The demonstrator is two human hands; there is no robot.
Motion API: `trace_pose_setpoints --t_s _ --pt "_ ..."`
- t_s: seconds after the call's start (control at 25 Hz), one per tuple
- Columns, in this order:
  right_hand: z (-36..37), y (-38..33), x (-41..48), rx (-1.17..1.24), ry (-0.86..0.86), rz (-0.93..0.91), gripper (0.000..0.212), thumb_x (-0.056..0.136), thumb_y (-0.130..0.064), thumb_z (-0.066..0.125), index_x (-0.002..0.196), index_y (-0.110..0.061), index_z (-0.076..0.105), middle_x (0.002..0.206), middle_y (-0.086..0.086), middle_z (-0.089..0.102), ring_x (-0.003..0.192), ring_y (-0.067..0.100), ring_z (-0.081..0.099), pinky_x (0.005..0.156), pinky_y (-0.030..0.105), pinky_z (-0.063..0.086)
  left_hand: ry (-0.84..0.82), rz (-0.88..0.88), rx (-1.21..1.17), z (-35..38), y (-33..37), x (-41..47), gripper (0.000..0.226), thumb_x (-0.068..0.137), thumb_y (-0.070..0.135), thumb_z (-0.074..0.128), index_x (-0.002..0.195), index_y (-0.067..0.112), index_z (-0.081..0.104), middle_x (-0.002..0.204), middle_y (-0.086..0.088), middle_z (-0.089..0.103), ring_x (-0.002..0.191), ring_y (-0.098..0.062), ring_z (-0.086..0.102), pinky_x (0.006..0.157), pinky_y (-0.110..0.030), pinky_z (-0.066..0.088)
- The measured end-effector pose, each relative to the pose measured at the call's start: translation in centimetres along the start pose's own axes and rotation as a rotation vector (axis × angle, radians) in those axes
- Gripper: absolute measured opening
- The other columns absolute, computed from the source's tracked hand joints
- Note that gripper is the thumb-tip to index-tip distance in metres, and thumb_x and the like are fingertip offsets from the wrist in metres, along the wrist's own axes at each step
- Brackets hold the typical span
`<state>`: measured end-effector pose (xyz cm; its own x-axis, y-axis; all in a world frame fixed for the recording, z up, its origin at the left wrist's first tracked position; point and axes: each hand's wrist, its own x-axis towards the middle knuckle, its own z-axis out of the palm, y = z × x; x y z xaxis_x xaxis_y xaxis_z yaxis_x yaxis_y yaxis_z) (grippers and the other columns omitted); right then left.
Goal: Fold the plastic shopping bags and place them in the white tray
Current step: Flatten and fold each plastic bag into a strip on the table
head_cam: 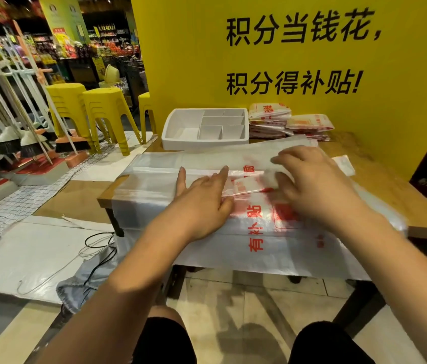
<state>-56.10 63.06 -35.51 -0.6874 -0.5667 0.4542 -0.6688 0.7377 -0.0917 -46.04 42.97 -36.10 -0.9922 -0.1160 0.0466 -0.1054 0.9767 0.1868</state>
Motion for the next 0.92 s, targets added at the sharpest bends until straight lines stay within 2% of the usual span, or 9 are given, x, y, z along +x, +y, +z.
trace_pose_setpoints --t_s 0.12,0.24,0.36,0.48,0.56,0.64,0.72,0.84,0.92 --pt "0.3 -3.4 -1.9 0.152 -0.069 -0.130 0.030 0.096 -0.034 0.054 0.120 -0.023 0.067 0.122 0.000 0.062 0.114 0.026 0.055 0.094 0.044 0.047 0.040 0.014 -0.073 -0.4 -0.1 -0.4 0.041 0.102 0.040 0.038 0.137 0.022 0.032 0.126 -0.002 0.061 0.132 -0.021 0.046 0.123 -0.048 -0.006" --pt "1.2 -3.3 -2.7 0.138 -0.135 -0.114 0.030 0.098 -0.037 0.047 0.122 -0.029 0.063 0.122 -0.005 0.062 0.112 0.023 0.055 0.093 0.041 0.047 0.077 0.084 -0.045 -0.8 -0.5 -0.9 0.034 0.102 0.046 0.037 0.130 0.031 0.050 0.129 0.004 0.059 0.130 -0.017 0.044 0.121 -0.045 0.004" --pt "1.3 -2.8 -2.8 0.188 -0.167 -0.089 0.034 0.099 -0.036 0.043 0.128 -0.028 0.059 0.129 -0.005 0.062 0.117 0.021 0.056 0.098 0.042 0.046 0.036 0.135 -0.150 -1.6 -1.1 -1.5 0.045 0.095 0.051 0.030 0.129 0.044 0.059 0.132 0.012 0.052 0.131 -0.009 0.037 0.114 -0.036 0.015" --pt "1.7 -2.5 -2.7 0.244 -0.200 -0.061 0.039 0.101 -0.035 0.041 0.135 -0.026 0.057 0.139 -0.003 0.053 0.129 0.018 0.046 0.109 0.039 0.038 -0.083 0.141 -0.248 -2.0 -1.7 -2.1 0.059 0.086 0.053 0.029 0.140 0.046 0.050 0.136 0.016 0.044 0.132 -0.007 0.032 0.115 -0.033 0.021" --pt "1.9 -2.5 -2.8 0.226 -0.182 -0.051 0.040 0.101 -0.036 0.043 0.137 -0.026 0.057 0.137 -0.003 0.048 0.130 0.018 0.041 0.110 0.035 0.035 -0.099 0.197 -0.185 -2.0 -2.2 -2.6 0.066 0.087 0.063 0.039 0.151 0.048 0.032 0.149 0.017 0.035 0.141 -0.010 0.026 0.118 -0.035 0.021" --pt "1.9 -2.4 -2.8 0.196 -0.172 -0.071 0.040 0.101 -0.036 0.043 0.137 -0.024 0.057 0.134 -0.003 0.050 0.128 0.018 0.042 0.109 0.034 0.035 -0.132 0.235 -0.140 -2.1 -2.8 -3.3 0.084 0.085 0.074 0.054 0.154 0.049 0.015 0.159 0.021 0.021 0.146 -0.006 0.015 0.120 -0.032 0.017" --pt "1.8 -2.5 -2.8 0.189 -0.186 -0.068 0.042 0.102 -0.038 0.041 0.139 -0.024 0.055 0.137 -0.002 0.051 0.130 0.019 0.041 0.111 0.034 0.034 -0.190 0.219 -0.131 -2.0 -3.1 -4.0 0.098 0.076 0.076 0.060 0.155 0.047 0.009 0.158 0.026 0.013 0.145 0.003 0.006 0.121 -0.029 0.011" --pt "2.1 -3.1 -2.9 0.162 -0.203 -0.018 0.047 0.103 -0.040 0.038 0.146 -0.023 0.047 0.149 0.000 0.045 0.139 0.022 0.034 0.116 0.036 0.028 -0.173 0.247 -0.065 -0.7 -2.8 -3.8 0.102 0.074 0.091 0.042 0.157 0.042 0.010 0.164 0.022 0.005 0.147 0.005 -0.005 0.124 -0.036 -0.004" --pt "2.4 -3.6 -2.9 0.131 -0.194 0.043 0.048 0.104 -0.041 0.036 0.148 -0.023 0.043 0.153 0.002 0.041 0.142 0.025 0.030 0.116 0.036 0.026 -0.114 0.227 -0.036 -0.3 -2.4 -2.8 0.093 0.081 0.089 0.031 0.158 0.039 0.015 0.166 0.015 0.009 0.151 -0.001 -0.003 0.124 -0.041 -0.005"
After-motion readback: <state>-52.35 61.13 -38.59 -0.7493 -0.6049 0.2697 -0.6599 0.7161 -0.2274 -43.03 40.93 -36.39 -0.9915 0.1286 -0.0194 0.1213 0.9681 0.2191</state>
